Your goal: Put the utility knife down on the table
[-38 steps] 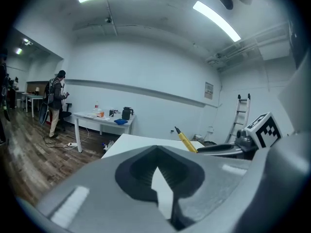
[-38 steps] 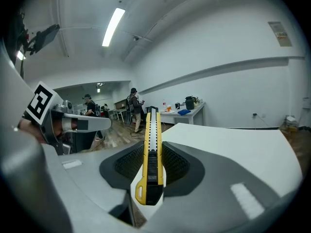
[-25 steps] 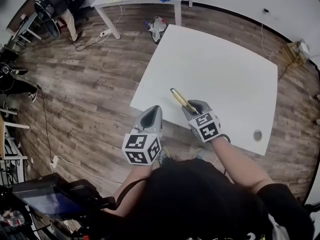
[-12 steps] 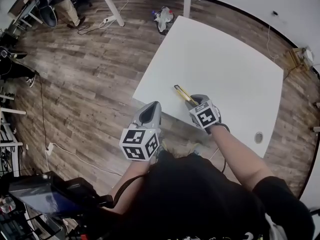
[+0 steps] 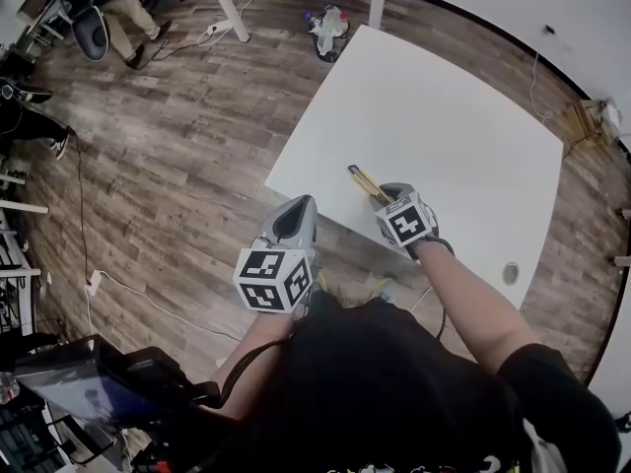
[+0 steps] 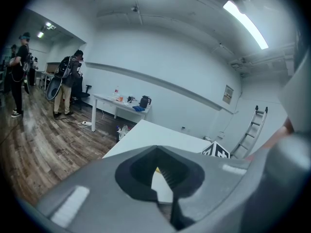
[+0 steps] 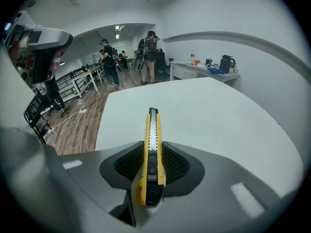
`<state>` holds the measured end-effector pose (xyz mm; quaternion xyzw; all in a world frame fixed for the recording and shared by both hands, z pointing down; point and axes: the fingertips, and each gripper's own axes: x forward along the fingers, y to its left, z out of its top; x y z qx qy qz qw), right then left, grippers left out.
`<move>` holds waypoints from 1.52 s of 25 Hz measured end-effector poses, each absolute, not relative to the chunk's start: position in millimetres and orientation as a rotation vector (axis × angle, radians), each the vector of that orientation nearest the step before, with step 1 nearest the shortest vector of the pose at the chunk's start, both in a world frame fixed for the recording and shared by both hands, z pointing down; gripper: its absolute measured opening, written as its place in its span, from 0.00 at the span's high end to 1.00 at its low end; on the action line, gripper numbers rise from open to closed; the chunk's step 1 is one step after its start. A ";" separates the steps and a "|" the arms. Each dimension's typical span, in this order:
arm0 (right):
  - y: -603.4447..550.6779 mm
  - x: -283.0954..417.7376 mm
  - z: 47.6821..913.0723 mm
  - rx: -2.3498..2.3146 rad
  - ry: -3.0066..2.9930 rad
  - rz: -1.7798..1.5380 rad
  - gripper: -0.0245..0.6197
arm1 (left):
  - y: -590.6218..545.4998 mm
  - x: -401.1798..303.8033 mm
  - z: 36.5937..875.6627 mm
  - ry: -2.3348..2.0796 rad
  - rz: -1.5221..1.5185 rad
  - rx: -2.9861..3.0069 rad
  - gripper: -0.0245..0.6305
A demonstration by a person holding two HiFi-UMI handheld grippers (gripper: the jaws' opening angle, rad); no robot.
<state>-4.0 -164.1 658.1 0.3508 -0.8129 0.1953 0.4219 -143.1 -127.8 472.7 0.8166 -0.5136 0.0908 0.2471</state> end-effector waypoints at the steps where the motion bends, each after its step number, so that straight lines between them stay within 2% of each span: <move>1: -163.2 -3.8 659.6 0.876 -2.032 0.498 0.75 | -127.4 -143.7 473.3 -1.400 0.248 2.226 0.96; 10: -166.4 -5.5 661.7 0.876 -2.055 0.536 0.74 | -129.8 -139.4 476.0 -1.380 0.259 2.221 0.96; 12: -167.8 -5.2 657.8 0.900 -2.095 0.575 0.64 | -131.2 -136.7 474.5 -1.370 0.263 2.229 0.96; 15: -172.3 0.1 622.1 1.004 -2.197 0.627 0.61 | -134.2 -132.3 469.0 -1.360 0.271 2.246 0.96; 17: -172.0 11.3 577.9 1.136 -2.276 0.643 0.70 | -137.3 -129.6 461.7 -1.355 0.271 2.264 0.96; 18: -168.6 19.0 551.9 1.210 -2.319 0.630 0.86 | -137.8 -127.9 457.6 -1.354 0.270 2.277 0.96; 19: -161.1 26.8 525.7 1.272 -2.366 0.603 0.92 | -136.4 -125.3 453.5 -1.353 0.270 2.293 0.96; 22: -125.9 48.8 461.5 1.379 -2.482 0.495 0.92 | -128.0 -111.0 444.0 -1.342 0.274 2.345 0.96; 26: -107.6 79.3 418.8 1.514 -2.495 0.405 0.93 | -138.8 -88.4 443.1 -1.308 0.315 2.389 0.96; 38: -88.4 112.6 425.4 1.588 -2.447 0.419 0.93 | -119.2 -50.4 417.0 -1.309 0.285 2.497 0.96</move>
